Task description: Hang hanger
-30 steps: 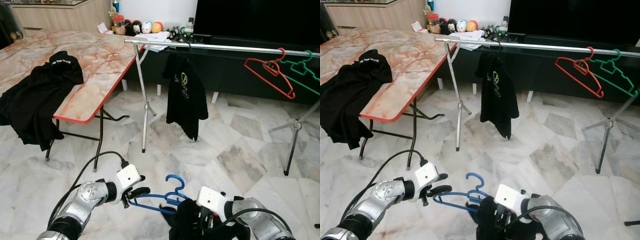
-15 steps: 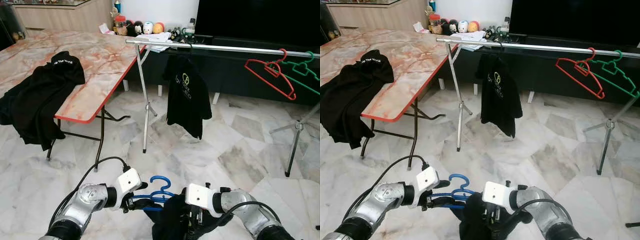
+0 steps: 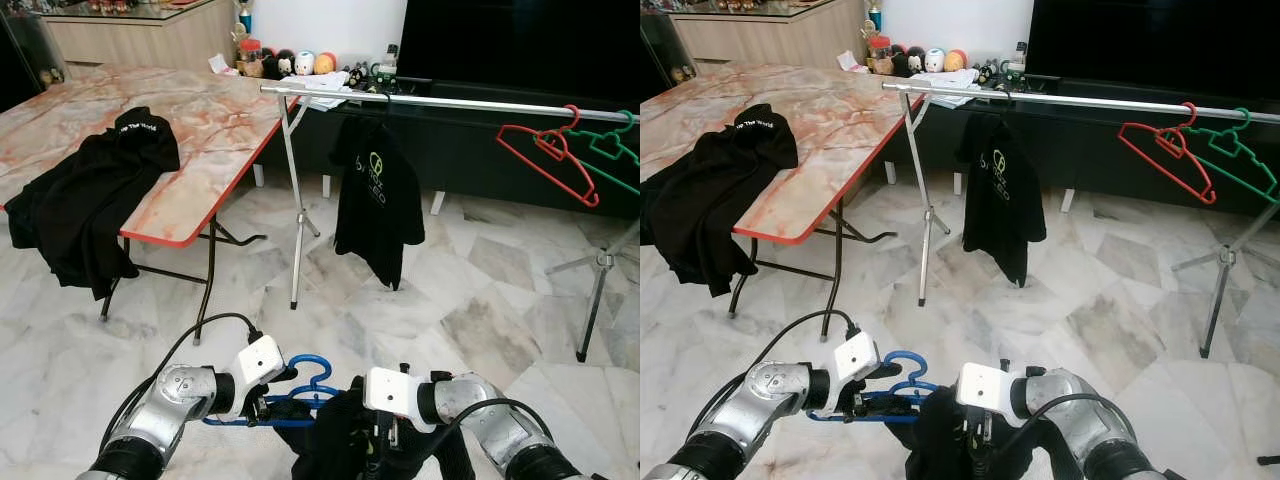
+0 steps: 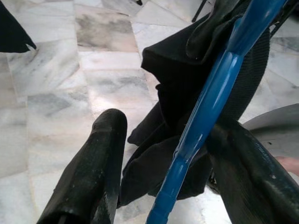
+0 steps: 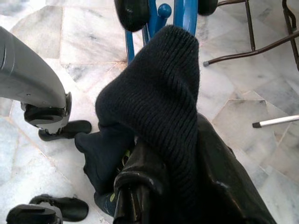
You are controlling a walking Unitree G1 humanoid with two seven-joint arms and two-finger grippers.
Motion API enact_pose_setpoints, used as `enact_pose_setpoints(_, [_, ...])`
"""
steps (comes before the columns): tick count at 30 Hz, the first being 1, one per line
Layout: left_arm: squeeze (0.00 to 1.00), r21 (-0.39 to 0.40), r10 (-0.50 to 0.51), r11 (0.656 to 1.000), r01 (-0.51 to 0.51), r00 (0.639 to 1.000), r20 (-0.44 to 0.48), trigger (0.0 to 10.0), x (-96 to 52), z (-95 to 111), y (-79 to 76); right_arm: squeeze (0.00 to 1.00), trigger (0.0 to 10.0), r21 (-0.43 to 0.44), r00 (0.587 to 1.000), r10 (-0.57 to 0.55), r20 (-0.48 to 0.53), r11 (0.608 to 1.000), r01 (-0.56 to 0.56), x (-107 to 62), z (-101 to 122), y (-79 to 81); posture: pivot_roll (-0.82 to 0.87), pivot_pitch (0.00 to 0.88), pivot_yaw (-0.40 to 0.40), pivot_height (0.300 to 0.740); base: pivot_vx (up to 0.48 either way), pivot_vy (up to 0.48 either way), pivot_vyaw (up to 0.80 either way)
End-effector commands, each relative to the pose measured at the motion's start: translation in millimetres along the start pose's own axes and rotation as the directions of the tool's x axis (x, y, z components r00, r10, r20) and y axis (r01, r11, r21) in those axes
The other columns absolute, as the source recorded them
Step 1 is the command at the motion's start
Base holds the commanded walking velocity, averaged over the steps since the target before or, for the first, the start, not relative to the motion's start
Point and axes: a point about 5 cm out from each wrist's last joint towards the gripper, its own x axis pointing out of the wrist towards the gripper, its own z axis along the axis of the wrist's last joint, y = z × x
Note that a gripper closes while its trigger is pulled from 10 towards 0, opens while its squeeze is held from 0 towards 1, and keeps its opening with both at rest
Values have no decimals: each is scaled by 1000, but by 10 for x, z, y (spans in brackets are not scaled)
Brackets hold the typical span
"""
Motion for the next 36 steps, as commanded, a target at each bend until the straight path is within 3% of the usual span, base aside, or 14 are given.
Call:
enact_pose_setpoints(1, [0,-7,-5,1000,5,1000,6,10000,-11,2,-12,0,10000,-36,996,-18,87,999,21,-3,194,-115,80,44,19,740,0,0,0])
enact_pose_setpoints(2, [0,-8,-2,1000,2,1000,8,10000,-12,4,-8,0,10000,-37,996,-14,88,999,17,-1,199,-113,80,44,19,740,0,0,0])
enact_pose_setpoints(5, [0,-13,3,1000,-2,1000,11,0,-15,9,-4,0,10000,-38,995,-10,95,999,13,5,210,-111,81,51,21,740,0,0,0])
enact_pose_setpoints(28, [0,-29,-5,1000,6,1000,26,0,-5,37,-11,0,10000,-20,993,-1,116,1000,4,-32,222,-137,78,74,16,740,0,0,0])
enact_pose_setpoints(36, [0,-70,-23,997,28,997,77,0,29,49,-37,0,10000,-32,987,95,131,995,-91,-83,250,-112,59,76,3,740,0,0,0])
